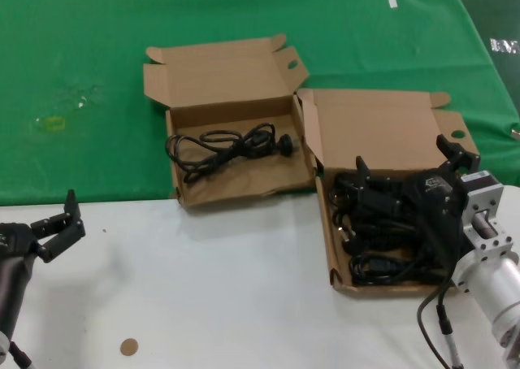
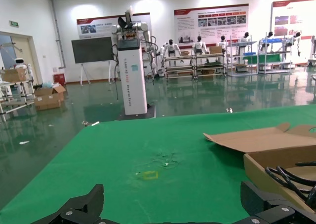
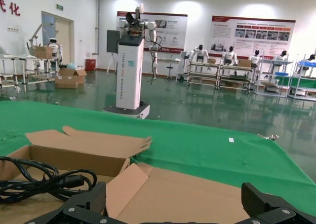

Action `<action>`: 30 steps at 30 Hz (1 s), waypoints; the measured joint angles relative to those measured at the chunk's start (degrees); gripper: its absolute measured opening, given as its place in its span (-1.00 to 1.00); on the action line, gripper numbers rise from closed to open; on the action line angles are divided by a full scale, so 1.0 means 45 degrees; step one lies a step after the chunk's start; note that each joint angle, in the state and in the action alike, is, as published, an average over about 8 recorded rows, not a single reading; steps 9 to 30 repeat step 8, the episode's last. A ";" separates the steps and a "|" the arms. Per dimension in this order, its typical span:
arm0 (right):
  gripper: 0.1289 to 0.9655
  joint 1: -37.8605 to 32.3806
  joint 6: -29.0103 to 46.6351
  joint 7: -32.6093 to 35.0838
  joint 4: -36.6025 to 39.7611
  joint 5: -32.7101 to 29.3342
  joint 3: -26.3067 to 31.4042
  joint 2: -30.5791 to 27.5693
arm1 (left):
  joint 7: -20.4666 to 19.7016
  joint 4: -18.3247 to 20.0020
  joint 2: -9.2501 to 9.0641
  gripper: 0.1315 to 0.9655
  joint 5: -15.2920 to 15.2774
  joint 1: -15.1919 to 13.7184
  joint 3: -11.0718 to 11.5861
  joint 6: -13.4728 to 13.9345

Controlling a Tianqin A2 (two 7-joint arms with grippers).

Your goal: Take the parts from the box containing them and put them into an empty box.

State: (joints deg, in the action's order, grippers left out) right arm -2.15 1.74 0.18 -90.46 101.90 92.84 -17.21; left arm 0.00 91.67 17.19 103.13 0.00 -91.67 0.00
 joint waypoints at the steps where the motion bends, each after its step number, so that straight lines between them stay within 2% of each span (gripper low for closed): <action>1: 1.00 0.0000 0.0000 0.0000 0.0000 0.0000 0.0000 0.0000 | 0.0000 0.0000 0.0000 1.00 0.0000 0.0000 0.0000 0.0000; 30: 1.00 0.0000 0.0000 0.0000 0.0000 0.0000 0.0000 0.0000 | 0.0000 0.0000 0.0000 1.00 0.0000 0.0000 0.0000 0.0000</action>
